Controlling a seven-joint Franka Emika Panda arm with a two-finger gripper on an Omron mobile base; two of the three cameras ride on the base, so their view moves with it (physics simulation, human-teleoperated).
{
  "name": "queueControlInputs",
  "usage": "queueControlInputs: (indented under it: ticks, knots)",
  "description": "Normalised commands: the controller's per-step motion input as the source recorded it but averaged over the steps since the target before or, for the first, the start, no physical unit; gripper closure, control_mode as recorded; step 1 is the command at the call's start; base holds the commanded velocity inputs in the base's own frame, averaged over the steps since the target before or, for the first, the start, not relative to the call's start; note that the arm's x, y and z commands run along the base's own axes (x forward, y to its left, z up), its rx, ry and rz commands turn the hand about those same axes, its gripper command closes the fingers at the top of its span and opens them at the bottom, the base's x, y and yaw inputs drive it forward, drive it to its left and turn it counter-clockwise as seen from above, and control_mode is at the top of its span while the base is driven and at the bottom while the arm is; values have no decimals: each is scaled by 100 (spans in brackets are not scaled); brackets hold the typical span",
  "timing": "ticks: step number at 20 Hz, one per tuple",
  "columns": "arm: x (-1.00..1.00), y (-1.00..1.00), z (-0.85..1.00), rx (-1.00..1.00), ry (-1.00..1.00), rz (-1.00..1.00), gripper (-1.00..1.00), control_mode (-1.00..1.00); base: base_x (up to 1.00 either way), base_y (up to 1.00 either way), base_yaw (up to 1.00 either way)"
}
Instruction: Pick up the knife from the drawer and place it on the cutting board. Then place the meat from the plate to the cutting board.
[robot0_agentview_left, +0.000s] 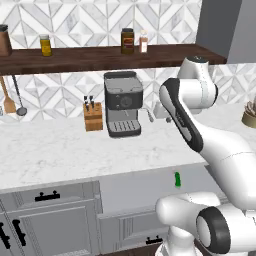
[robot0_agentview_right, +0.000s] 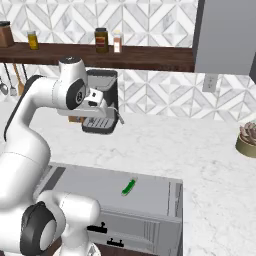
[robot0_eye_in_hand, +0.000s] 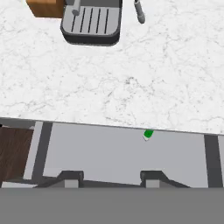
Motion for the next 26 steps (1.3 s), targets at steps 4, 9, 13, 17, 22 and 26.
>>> queueControlInputs:
  ticks: [4, 9, 13, 17, 22, 26]
  knots:
    - [0, 0, 0, 0, 0, 0, -100, 100, -33, -1, 0]
    - [0, 0, 0, 0, 0, 0, -100, 100, -85, -20, 0]
    - [0, 0, 0, 0, 0, 0, -100, 100, -57, -9, 0]
    - [0, 0, 0, 0, 0, 0, -100, 100, -10, -7, 0]
    - [22, -14, -20, 1, 7, 0, -100, -100, -2, -8, 0]
    - [88, -35, -96, 5, 22, 0, -100, -100, 0, 0, 0]
